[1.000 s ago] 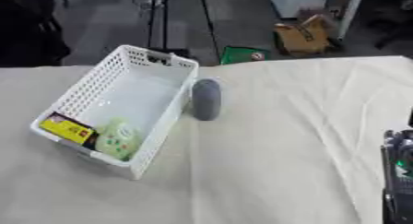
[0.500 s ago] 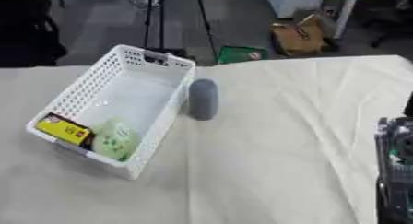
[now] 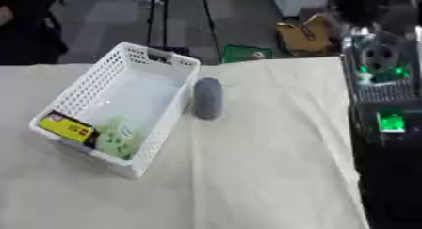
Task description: Pick up objects on the table and place them in the box.
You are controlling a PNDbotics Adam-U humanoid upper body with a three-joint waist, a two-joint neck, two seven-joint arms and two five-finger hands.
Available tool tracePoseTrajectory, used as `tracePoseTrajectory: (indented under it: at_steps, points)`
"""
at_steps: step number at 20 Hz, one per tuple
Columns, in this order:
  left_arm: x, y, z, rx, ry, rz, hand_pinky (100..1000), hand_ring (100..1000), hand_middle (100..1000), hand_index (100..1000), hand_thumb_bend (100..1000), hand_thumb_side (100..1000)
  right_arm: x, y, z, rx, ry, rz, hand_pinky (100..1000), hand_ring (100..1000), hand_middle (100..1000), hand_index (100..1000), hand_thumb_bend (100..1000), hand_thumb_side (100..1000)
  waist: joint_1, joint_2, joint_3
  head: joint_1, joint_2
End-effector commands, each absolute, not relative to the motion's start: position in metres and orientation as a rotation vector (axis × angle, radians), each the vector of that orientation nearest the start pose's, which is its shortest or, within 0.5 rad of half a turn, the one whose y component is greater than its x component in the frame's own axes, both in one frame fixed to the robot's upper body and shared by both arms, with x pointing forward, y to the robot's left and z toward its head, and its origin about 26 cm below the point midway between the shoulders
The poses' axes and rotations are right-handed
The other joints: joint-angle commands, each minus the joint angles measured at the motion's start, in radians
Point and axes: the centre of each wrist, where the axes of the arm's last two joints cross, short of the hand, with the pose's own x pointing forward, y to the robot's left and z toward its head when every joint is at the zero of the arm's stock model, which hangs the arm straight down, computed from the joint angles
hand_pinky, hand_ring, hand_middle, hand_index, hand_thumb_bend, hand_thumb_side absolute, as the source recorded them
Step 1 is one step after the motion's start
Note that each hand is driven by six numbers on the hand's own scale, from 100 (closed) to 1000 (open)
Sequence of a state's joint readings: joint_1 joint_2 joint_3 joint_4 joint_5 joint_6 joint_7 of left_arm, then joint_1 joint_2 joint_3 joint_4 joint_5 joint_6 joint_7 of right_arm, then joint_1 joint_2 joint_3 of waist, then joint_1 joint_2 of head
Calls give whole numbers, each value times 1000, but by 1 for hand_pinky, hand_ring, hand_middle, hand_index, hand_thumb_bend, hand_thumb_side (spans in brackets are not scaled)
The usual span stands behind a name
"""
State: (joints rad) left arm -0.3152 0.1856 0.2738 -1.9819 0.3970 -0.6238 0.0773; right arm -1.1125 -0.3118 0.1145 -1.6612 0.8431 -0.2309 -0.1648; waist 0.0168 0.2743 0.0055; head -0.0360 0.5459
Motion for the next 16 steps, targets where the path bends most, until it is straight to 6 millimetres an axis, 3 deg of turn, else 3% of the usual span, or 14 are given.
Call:
tracePoseTrajectory:
  at_steps: [1,4,8,9,16]
  points:
    - [296,307,208,131,3289,-384,666,607,703,708,100,618,377,-134,398,1124,2665,-987,865,849,805,930,100,1000,3,-26,2,-2,11]
    - [295,307,207,135,3292,-383,666,606,703,708,100,618,392,-119,403,1137,2605,-1146,866,853,811,933,100,1000,5,-30,3,-4,15]
    - [295,307,206,144,3300,-377,666,606,702,708,100,616,422,-94,405,1184,2464,-1479,879,886,854,955,184,1000,4,-38,3,-8,21]
    - [295,307,205,145,3301,-376,666,606,702,708,100,616,428,-92,404,1196,2439,-1529,881,894,867,963,268,1000,4,-39,4,-8,21]
    - [295,307,205,150,3307,-371,666,607,703,708,100,616,463,-83,389,1306,2277,-1791,891,915,888,963,367,1000,2,-43,6,-10,20]
